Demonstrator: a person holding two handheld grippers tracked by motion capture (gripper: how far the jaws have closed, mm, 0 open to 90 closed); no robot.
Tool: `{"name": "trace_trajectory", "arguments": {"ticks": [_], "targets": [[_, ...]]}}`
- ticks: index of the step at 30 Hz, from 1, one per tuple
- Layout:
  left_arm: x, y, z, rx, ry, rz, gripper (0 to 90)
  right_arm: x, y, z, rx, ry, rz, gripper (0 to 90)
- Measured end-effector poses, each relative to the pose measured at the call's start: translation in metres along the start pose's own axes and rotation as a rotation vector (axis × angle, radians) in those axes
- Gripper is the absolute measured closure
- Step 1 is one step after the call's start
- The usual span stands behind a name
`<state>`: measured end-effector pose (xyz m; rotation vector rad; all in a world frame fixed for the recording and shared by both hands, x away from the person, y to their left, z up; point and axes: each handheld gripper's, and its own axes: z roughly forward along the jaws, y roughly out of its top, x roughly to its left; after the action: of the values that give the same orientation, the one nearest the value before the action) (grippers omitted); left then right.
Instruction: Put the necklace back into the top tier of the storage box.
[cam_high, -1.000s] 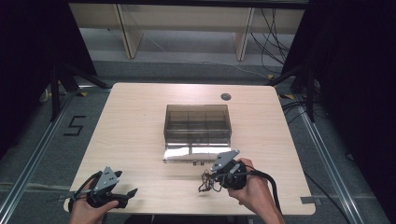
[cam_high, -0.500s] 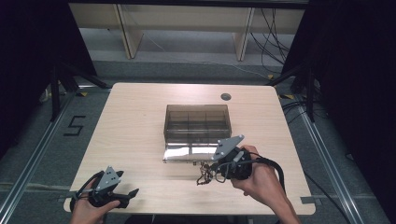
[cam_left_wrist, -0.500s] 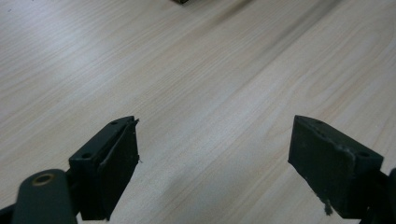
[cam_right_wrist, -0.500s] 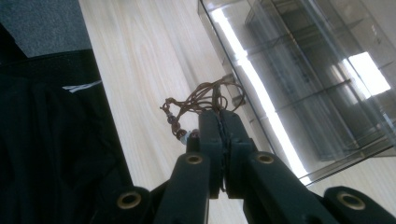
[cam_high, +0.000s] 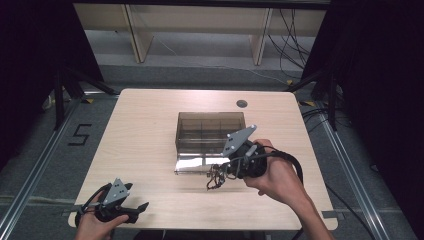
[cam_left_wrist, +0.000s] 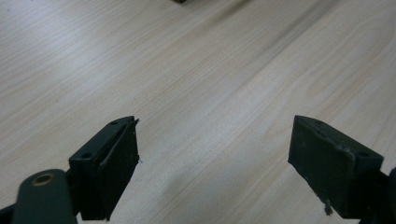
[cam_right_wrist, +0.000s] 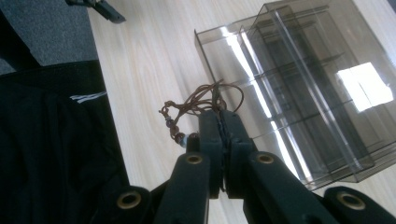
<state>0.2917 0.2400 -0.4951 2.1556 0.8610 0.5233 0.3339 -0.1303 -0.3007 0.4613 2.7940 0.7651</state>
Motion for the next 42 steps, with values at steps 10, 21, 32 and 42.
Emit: {"name": "trace_trajectory", "arguments": {"ticks": [10, 21, 32, 42], "targets": [[0.001, 0.001, -0.001, -0.007, -0.003, 0.022, 15.8, -0.016, 0.017, 0.002, 0.010, -0.007, -0.003, 89.4], [0.002, 0.001, -0.001, 0.005, 0.000, 0.030, 15.7, -0.036, 0.023, 0.021, 0.048, -0.008, 0.039, 89.4], [0.002, 0.001, -0.001, -0.005, -0.003, 0.029, 15.7, -0.056, 0.024, 0.055, 0.102, -0.011, 0.077, 89.4], [0.000, 0.000, -0.001, -0.006, -0.010, 0.006, 15.7, -0.063, 0.022, 0.089, 0.167, 0.017, 0.082, 89.4]]}}
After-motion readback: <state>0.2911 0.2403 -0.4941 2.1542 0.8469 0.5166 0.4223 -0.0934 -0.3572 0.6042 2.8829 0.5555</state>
